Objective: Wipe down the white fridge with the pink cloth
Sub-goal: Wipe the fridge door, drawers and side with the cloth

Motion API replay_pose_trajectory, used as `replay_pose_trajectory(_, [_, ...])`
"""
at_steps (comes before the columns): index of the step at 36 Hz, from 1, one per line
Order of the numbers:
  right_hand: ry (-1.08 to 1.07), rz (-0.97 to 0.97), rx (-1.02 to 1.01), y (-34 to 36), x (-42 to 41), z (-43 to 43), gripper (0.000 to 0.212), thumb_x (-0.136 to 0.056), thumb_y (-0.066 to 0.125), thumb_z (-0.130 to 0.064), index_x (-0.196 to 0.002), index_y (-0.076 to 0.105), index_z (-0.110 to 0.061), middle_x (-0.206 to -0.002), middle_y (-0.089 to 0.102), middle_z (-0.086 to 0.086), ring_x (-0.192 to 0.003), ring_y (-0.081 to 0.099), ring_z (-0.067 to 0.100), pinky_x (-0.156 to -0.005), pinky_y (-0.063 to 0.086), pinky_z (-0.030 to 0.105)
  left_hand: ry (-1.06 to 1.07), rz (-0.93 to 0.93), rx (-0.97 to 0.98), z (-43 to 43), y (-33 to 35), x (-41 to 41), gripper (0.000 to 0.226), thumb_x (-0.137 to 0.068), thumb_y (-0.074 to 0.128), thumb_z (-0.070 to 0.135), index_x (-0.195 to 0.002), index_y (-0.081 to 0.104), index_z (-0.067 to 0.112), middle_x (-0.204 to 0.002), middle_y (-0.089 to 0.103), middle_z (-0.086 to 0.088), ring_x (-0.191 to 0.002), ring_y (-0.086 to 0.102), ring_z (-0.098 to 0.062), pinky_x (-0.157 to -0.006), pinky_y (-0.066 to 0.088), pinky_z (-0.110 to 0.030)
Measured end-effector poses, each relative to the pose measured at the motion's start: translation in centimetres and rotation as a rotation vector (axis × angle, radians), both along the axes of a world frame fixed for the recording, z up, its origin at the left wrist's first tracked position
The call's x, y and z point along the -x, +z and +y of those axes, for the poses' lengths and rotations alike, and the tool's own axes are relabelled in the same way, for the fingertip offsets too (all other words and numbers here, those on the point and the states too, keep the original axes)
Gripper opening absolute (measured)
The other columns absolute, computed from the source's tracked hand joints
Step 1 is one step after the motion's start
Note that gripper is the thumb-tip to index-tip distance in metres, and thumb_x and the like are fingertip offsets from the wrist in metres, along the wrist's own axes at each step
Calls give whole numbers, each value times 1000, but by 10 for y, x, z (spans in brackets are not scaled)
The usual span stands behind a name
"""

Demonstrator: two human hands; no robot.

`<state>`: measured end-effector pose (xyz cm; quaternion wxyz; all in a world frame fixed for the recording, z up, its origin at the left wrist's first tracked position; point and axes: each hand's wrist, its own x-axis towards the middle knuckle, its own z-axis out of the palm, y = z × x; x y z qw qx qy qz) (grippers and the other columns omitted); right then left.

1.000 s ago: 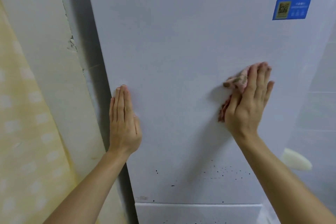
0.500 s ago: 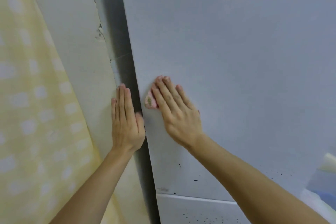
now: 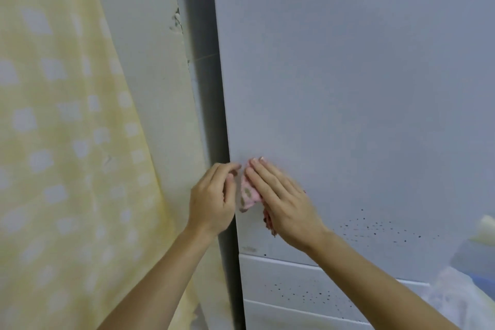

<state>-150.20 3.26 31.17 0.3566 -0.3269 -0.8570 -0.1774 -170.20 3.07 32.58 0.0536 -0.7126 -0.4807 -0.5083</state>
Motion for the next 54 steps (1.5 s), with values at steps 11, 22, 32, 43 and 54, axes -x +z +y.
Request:
replay_pose_trajectory(11, [52,304,464,-38,-15,-64,65,-111,43,-36,-168,13,-24,-177,5,1,-163,8,18,-126,30,54,-628,-667,760,-75,-14,-62,33,-100,63,41,-108,72,11,-98,65,-38,-80,67,-33,-71,58,-40])
replay_pose_trajectory(22, [357,1071,1420,-48,-55,-90,45,-92,76,-36,-132,69,-16,-125,76,6,-120,70,22,-100,56,31,-581,-782,939,-93,-30,-44,29,-94,76,25,-117,69,8,-119,75,-16,-118,70,-35,-104,57,-44])
replay_pose_trajectory(32, [293,1323,1372,-46,-54,-90,34,-88,70,-27,-117,70,-9,-104,78,9,-92,76,22,-71,61,28,-488,-770,973,-87,-31,-31,43,-74,79,36,-112,76,18,-112,79,-3,-112,74,-22,-108,51,-45])
replay_pose_trajectory(43, [306,1283,1419,-36,-62,-87,42,-83,75,-17,-122,69,-2,-113,77,18,-104,75,26,-94,57,34,-518,-755,871,-80,-24,-37,34,-89,70,24,-120,64,12,-113,79,0,-112,74,-19,-93,60,-30])
replay_pose_trajectory(54, [48,1206,1020,-28,-42,-106,5,-95,76,-16,-99,77,-17,-95,78,7,-92,75,26,-83,60,41,-223,-702,843,-69,-43,-45,42,-89,82,10,-123,60,21,-119,72,1,-113,70,-17,-97,56,-31])
